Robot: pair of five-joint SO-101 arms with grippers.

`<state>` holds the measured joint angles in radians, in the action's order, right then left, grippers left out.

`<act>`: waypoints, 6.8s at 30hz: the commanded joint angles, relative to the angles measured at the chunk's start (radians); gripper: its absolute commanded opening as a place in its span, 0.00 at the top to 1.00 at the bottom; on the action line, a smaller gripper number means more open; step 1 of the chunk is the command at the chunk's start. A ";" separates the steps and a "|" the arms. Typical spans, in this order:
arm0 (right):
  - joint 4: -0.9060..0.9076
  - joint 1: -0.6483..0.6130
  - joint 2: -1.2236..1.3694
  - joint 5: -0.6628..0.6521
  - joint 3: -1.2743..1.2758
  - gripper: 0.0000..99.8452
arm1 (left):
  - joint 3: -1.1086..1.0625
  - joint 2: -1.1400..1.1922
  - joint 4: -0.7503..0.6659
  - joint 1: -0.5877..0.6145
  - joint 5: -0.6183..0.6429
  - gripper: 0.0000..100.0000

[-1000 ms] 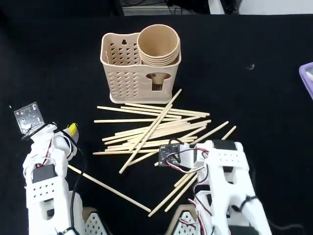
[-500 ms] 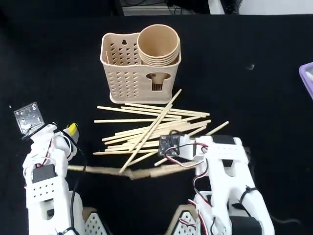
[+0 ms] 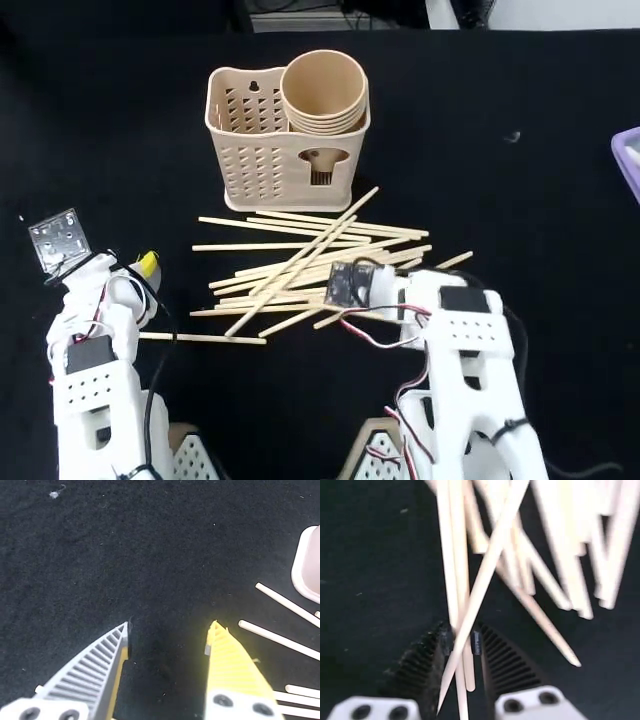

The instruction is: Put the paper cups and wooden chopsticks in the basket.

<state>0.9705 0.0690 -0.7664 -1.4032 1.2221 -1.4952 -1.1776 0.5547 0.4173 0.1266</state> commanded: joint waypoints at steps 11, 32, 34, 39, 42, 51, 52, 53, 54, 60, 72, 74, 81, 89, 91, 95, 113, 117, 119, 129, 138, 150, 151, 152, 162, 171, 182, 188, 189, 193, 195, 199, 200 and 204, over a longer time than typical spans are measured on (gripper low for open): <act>0.049 -0.279 -0.056 0.411 -0.188 0.99 | 0.027 -0.015 -0.020 0.005 0.000 0.75; -0.345 -0.608 -0.054 0.914 -0.311 0.99 | 0.027 -0.015 -0.020 0.005 0.000 0.75; -0.367 -0.608 -0.054 0.947 -0.311 0.99 | 0.027 -0.015 -0.020 0.005 0.000 0.75; -0.374 -0.608 -0.059 0.964 -0.351 0.99 | 0.027 -0.015 -0.020 0.005 0.000 0.75; -0.374 -0.615 -0.059 0.964 -0.381 0.99 | 0.027 -0.015 -0.020 0.005 0.000 0.75; -0.382 -0.652 -0.053 1.037 -0.524 0.99 | 0.027 -0.015 -0.020 0.005 0.000 0.75; -0.382 -0.652 -0.051 1.051 -0.555 0.99 | 0.027 -0.015 -0.020 0.005 0.000 0.75; -0.382 -0.652 -0.051 1.063 -0.587 0.99 | 0.027 -0.015 -0.020 0.005 0.000 0.75; -0.382 -0.652 -0.050 1.074 -0.616 0.99 | 0.027 -0.015 -0.020 0.005 0.000 0.75; -0.382 -0.647 -0.042 1.091 -0.736 0.99 | 0.027 -0.015 -0.020 0.005 0.000 0.75; -0.647 -0.646 0.260 1.237 -0.964 0.99 | 0.027 -0.015 -0.020 0.005 0.000 0.75; -0.712 -0.646 0.309 1.237 -0.980 0.99 | 0.027 -0.015 -0.020 0.005 0.000 0.75; -0.881 -0.643 0.475 1.232 -0.977 0.99 | 0.027 -0.015 -0.020 0.005 0.000 0.75; -0.980 -0.555 0.641 1.238 -0.966 0.99 | 0.028 -0.015 -0.020 0.005 0.000 0.75; -0.984 -0.554 0.648 1.238 -0.931 0.99 | 0.028 -0.015 -0.020 0.005 0.000 0.75; -0.982 -0.559 0.648 1.238 -0.872 0.99 | 0.028 -0.015 -0.020 0.005 0.000 0.75; -0.694 -0.560 0.295 1.231 -0.840 0.89 | 0.027 -0.015 -0.020 0.005 -0.002 0.75; -0.453 -0.560 0.145 1.229 -0.839 0.89 | 0.027 -0.015 -0.020 0.005 -0.002 0.75; -0.299 -0.560 0.085 1.229 -0.837 0.89 | 0.027 -0.015 -0.020 0.005 -0.002 0.75; 0.186 -0.624 0.033 1.151 -0.611 0.89 | 0.027 -0.015 -0.020 0.005 -0.002 0.75; -0.190 -0.812 0.232 1.040 -0.266 0.74 | 0.027 -0.015 -0.020 0.005 -0.002 0.75; -0.330 -0.804 0.591 0.847 -0.384 0.75 | 0.028 -0.015 -0.020 0.005 -0.002 0.75; -0.330 -0.795 0.622 0.842 -0.404 0.75 | 0.028 -0.015 -0.020 0.005 -0.002 0.75; -0.331 -0.787 0.651 0.842 -0.423 0.75 | 0.028 -0.015 -0.020 0.005 -0.002 0.75; -0.324 -0.769 0.748 0.845 -0.472 0.98 | 0.028 -0.015 -0.020 0.005 -0.002 0.75; -0.239 -0.764 0.677 0.844 -0.458 0.99 | 0.027 -0.015 -0.020 0.002 -0.002 0.75; -0.181 -0.713 0.406 0.790 -0.292 0.99 | 0.027 -0.015 -0.020 0.002 -0.002 0.75; -0.084 -0.684 0.432 0.655 -0.278 0.99 | 0.025 -0.015 -0.020 0.004 -0.002 0.75; -0.084 -0.686 0.441 0.635 -0.274 0.99 | 0.025 -0.015 -0.020 0.004 -0.002 0.75; -0.077 -0.684 0.478 0.603 -0.277 0.98 | 0.025 -0.015 -0.020 0.004 -0.002 0.75; -0.077 -0.684 0.489 0.605 -0.282 0.96 | 0.025 -0.015 -0.020 0.004 -0.002 0.75; -0.078 -0.687 0.495 0.606 -0.280 0.83 | 0.027 -0.015 -0.020 0.004 -0.002 0.75; -0.078 -0.687 0.495 0.606 -0.278 0.81 | 0.027 -0.015 -0.020 0.004 -0.002 0.75; -0.084 -0.687 0.496 0.606 -0.275 0.82 | 0.027 -0.015 -0.020 0.004 -0.002 0.75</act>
<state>0.8861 -0.6291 -0.2693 -0.7864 0.9521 -1.4952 -1.1807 0.5547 0.4173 0.1266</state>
